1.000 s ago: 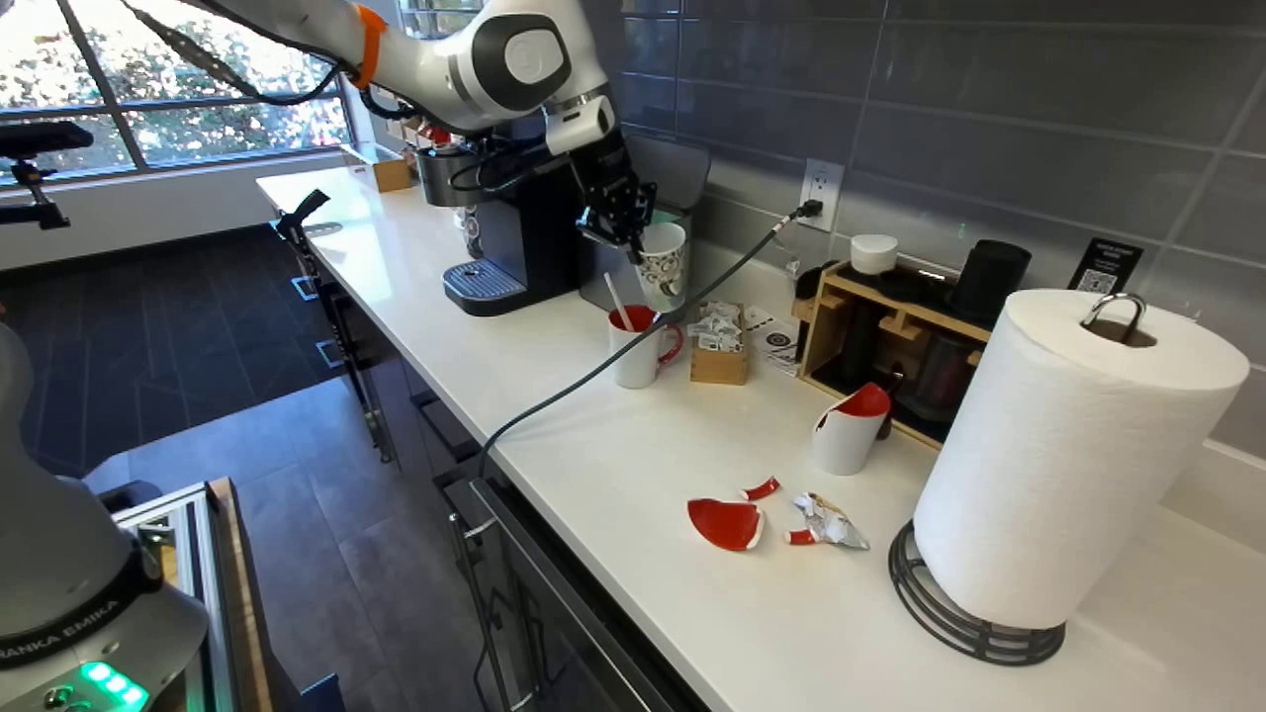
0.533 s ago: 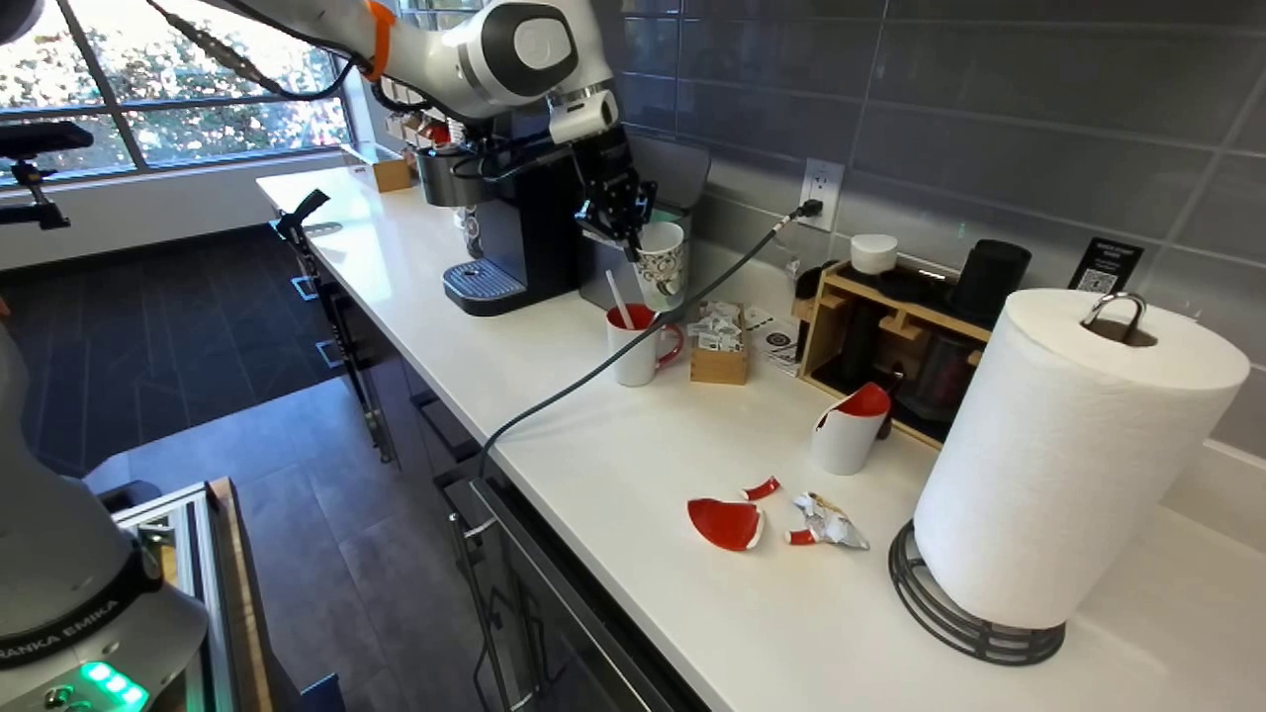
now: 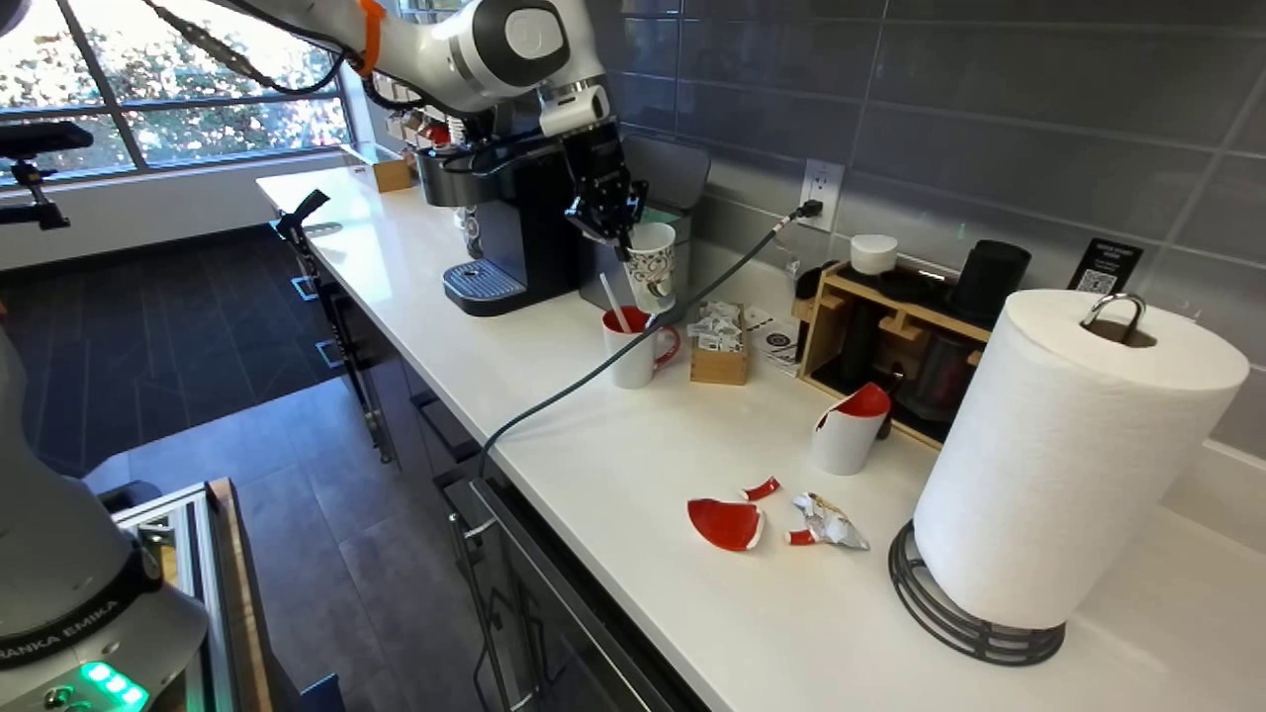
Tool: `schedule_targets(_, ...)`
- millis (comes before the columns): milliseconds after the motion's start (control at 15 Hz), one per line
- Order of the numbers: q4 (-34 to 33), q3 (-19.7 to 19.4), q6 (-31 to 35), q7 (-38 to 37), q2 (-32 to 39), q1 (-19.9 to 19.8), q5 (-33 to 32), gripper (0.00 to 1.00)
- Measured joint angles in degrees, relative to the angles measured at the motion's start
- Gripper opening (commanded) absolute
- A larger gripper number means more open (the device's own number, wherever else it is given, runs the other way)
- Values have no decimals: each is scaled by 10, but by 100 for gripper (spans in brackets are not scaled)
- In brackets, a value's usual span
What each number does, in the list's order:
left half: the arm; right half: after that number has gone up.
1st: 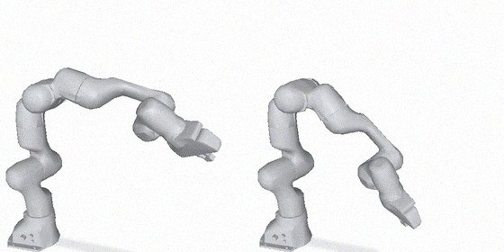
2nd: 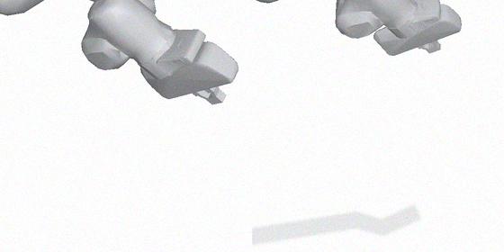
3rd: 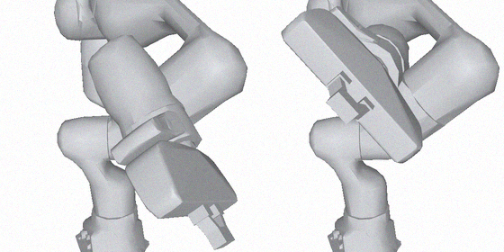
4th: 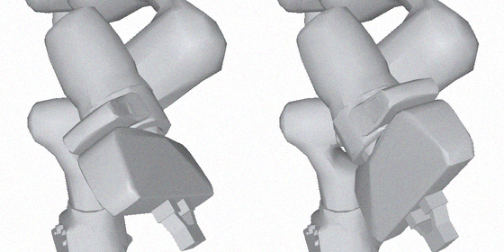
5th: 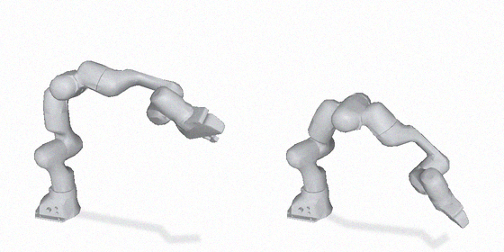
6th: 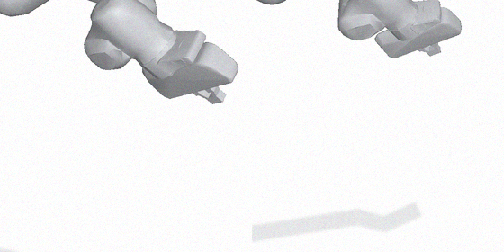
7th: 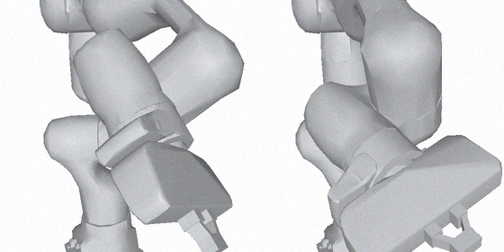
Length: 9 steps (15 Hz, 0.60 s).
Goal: Put the paper cup inside the white mug
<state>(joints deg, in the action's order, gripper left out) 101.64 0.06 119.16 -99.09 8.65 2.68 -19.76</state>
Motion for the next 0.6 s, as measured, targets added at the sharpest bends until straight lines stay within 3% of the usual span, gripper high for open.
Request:
schedule_targets(333, 21, 1, 6, -1, -12, 9, -2, 1)
schedule_targets(600, 57, 1, 66, -14, -39, 11, -2, 1)
